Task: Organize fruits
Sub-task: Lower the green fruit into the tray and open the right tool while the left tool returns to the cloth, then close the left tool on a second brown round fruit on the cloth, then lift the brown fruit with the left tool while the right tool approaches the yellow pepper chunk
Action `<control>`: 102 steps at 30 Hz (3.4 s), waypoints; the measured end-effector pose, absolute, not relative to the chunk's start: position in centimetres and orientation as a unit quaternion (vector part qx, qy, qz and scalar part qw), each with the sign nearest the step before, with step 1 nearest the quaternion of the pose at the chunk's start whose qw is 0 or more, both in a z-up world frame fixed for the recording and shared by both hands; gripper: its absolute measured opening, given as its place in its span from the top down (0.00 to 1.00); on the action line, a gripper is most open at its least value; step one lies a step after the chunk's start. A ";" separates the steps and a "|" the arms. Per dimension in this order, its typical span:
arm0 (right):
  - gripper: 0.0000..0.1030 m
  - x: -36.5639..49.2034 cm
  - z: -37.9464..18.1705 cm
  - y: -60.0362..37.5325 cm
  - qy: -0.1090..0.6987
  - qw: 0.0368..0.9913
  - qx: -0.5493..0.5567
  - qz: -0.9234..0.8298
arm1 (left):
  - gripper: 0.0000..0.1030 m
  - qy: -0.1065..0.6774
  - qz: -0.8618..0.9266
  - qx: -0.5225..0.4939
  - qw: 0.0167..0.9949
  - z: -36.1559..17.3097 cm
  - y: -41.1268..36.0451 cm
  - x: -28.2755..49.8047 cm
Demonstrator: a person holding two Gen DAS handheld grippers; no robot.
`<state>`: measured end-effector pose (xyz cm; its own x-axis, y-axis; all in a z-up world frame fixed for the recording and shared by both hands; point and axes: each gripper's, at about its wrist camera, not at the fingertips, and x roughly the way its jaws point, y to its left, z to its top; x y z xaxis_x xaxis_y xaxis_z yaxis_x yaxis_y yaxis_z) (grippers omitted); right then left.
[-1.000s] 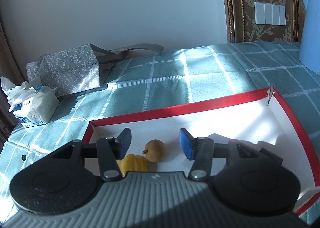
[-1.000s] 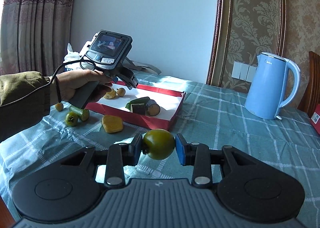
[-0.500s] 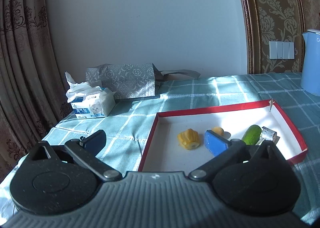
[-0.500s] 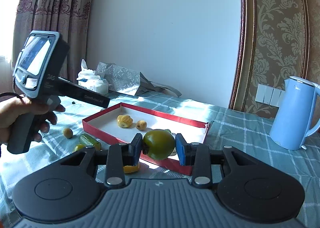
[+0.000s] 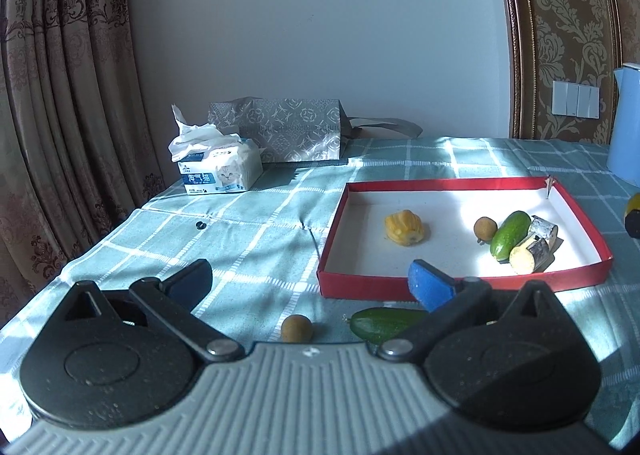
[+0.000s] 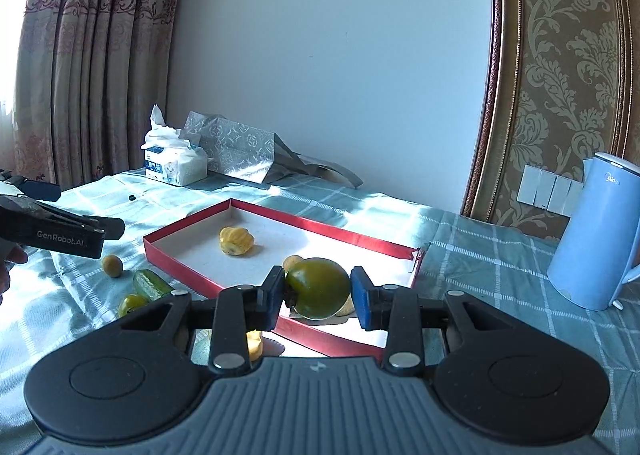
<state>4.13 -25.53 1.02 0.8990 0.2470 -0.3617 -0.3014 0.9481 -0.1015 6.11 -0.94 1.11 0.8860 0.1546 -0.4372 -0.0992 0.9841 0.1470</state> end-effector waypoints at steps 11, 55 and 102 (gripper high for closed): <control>0.66 9.0 0.6 -26.3 0.189 0.970 -0.064 0.138 | 0.00 0.237 0.068 0.055 0.968 1.3 -0.6 5.4; 0.44 3.5 2.7 -26.2 0.140 0.984 0.000 0.111 | 0.00 0.227 0.074 0.028 0.971 3.1 7.3 5.4; 0.44 -2.1 0.2 -26.4 0.162 0.979 0.031 0.119 | 0.78 0.315 -0.025 0.051 0.947 -2.6 5.0 9.6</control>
<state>-2.11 -26.39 0.16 0.9191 0.2430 -0.3101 -0.2227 0.9698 0.0996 9.60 4.99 -2.56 0.8004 -0.0163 -0.5993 0.0802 0.9935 0.0802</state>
